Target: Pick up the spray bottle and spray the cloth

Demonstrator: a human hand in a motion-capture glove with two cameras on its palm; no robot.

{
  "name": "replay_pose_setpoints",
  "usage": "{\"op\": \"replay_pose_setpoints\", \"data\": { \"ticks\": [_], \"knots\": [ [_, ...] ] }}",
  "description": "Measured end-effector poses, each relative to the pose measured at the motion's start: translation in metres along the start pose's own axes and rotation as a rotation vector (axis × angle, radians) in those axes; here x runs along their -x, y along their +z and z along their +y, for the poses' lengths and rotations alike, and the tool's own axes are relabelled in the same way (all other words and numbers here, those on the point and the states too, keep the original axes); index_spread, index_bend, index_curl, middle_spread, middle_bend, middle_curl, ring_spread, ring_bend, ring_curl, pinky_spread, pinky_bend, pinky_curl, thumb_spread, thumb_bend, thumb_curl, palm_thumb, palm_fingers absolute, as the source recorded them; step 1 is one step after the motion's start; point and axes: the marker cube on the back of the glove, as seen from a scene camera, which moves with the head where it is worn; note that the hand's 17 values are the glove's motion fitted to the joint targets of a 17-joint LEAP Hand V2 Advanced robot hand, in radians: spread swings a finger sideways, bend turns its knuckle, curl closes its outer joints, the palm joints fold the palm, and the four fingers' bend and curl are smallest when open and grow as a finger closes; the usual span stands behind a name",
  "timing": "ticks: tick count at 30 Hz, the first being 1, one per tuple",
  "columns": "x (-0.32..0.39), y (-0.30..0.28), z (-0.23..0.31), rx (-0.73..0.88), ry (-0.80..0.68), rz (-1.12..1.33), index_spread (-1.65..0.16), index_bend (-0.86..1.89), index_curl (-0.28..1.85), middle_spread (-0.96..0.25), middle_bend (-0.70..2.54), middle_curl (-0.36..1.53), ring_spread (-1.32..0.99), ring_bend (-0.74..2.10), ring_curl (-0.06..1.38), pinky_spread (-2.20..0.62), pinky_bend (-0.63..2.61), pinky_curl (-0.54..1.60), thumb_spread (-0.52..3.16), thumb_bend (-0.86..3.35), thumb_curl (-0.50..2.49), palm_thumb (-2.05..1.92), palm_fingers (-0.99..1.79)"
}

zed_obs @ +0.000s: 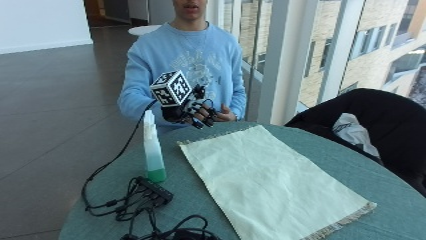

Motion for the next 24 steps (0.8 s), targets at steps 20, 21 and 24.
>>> {"op": "replay_pose_setpoints", "data": {
  "ticks": [20, 21, 24],
  "knots": [
    [-0.017, -0.028, 0.054, -0.051, 0.229, 0.035, -0.32, 0.13, 0.33, -0.10, 0.30, 0.35, -0.06, 0.33, 0.31, 0.18, 0.18, 0.22, 1.14, 0.19, 0.33, 0.67, 0.86],
    [-0.019, -0.030, 0.061, -0.063, 0.254, 0.036, -0.32, 0.13, 0.33, -0.10, 0.30, 0.36, -0.06, 0.34, 0.31, 0.18, 0.18, 0.23, 1.14, 0.19, 0.33, 0.68, 0.86],
    [-0.032, -0.042, 0.077, -0.110, 0.352, 0.021, -0.32, 0.12, 0.32, -0.10, 0.30, 0.36, -0.05, 0.35, 0.32, 0.17, 0.19, 0.24, 1.15, 0.16, 0.33, 0.67, 0.86]
  ]
}}
